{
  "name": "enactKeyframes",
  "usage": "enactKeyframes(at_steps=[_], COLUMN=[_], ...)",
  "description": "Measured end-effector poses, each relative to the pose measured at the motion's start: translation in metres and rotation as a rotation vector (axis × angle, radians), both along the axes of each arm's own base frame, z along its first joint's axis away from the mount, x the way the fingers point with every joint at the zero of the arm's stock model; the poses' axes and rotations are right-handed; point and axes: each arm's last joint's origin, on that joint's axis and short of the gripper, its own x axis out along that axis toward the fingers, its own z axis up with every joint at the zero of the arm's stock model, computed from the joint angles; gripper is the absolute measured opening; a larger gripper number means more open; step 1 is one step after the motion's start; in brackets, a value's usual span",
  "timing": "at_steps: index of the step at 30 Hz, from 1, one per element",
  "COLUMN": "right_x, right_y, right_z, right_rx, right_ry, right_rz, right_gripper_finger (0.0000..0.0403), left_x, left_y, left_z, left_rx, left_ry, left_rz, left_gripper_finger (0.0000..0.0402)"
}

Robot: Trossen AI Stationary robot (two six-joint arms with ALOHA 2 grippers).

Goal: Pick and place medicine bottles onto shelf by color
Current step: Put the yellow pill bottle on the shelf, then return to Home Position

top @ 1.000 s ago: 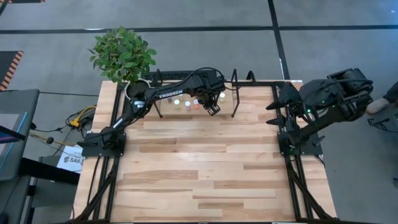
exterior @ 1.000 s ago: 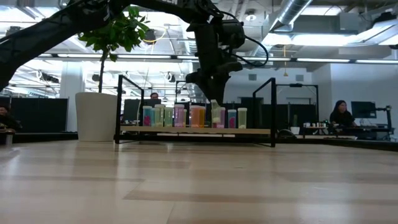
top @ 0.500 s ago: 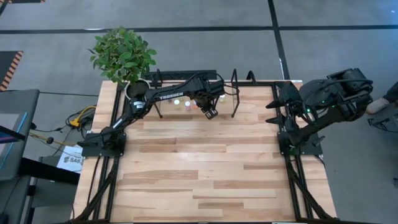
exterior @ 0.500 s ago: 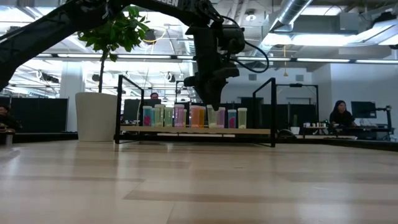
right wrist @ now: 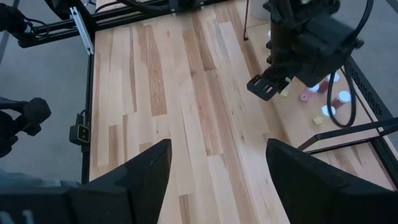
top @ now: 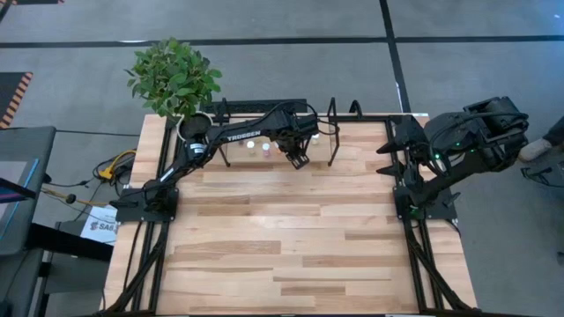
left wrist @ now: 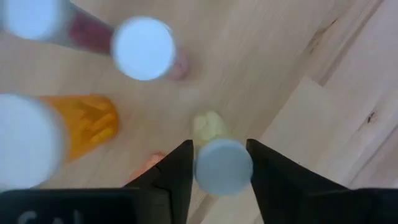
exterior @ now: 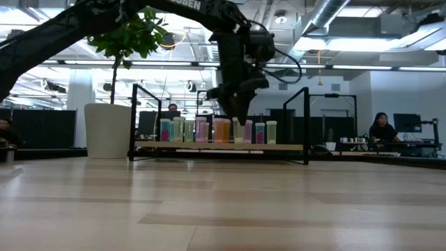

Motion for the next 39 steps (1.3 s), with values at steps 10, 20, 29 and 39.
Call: enactKeyframes(at_steps=[10, 20, 29, 39], right_x=[0.0, 0.0, 0.0, 0.026], right_y=[0.0, 0.0, 0.0, 0.002], right_z=[0.0, 0.0, 0.0, -0.03], right_rx=[0.0, 0.0, -0.03, -0.258], right_ry=[0.0, 0.0, 0.002, 0.08], right_rz=[0.0, 0.0, 0.028, -0.032], right_gripper_finger=[0.0285, 0.0285, 0.0285, 0.0285], left_x=[0.003, 0.001, -0.01, -0.044], left_y=[0.001, 0.001, -0.01, -0.106], left_z=[0.002, 0.029, 0.057, 0.152], left_rx=[0.001, 0.018, -0.023, -0.048], left_ry=[-0.023, -0.09, -0.143, -0.386], left_rz=[0.0, 0.019, 0.065, 0.014], left_gripper_finger=[0.0179, 0.018, 0.0181, 0.0181])
